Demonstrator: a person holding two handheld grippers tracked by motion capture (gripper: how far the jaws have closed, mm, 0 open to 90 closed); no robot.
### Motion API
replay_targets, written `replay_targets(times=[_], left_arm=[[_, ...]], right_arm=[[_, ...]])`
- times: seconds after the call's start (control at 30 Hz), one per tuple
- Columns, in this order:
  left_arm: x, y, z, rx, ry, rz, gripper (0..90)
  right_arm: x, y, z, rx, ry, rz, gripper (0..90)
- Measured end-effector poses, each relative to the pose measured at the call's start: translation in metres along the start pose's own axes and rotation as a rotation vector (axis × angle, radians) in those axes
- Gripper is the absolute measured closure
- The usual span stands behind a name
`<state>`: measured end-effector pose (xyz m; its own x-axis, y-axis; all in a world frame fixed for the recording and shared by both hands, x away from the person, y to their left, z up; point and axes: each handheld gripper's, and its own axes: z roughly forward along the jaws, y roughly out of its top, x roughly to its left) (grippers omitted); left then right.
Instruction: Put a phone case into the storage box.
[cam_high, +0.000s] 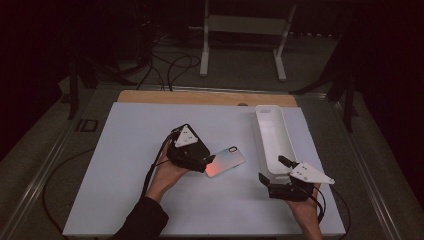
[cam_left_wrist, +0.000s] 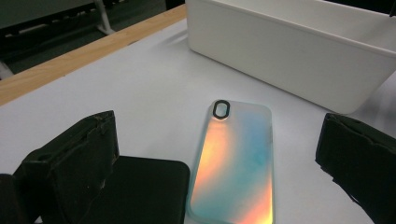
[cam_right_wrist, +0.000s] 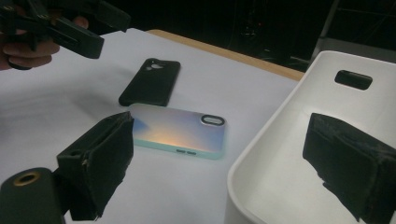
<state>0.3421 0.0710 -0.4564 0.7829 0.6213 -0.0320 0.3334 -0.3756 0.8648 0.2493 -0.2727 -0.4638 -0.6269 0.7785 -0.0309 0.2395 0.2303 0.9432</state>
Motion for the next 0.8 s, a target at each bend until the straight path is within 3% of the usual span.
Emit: replay_targets(times=[0.5,0.8], left_arm=[[0.001,-0.003,0.022,0.064,-0.030,-0.010,0.0],[0.004,-0.010,0.042,0.120,-0.043,-0.045,2.8]], right_arm=[[0.000,-0.001,0.001,0.003,0.001,0.003,8.8],[0.000,-0.001,0.002,0.005,0.005,0.002,8.8]])
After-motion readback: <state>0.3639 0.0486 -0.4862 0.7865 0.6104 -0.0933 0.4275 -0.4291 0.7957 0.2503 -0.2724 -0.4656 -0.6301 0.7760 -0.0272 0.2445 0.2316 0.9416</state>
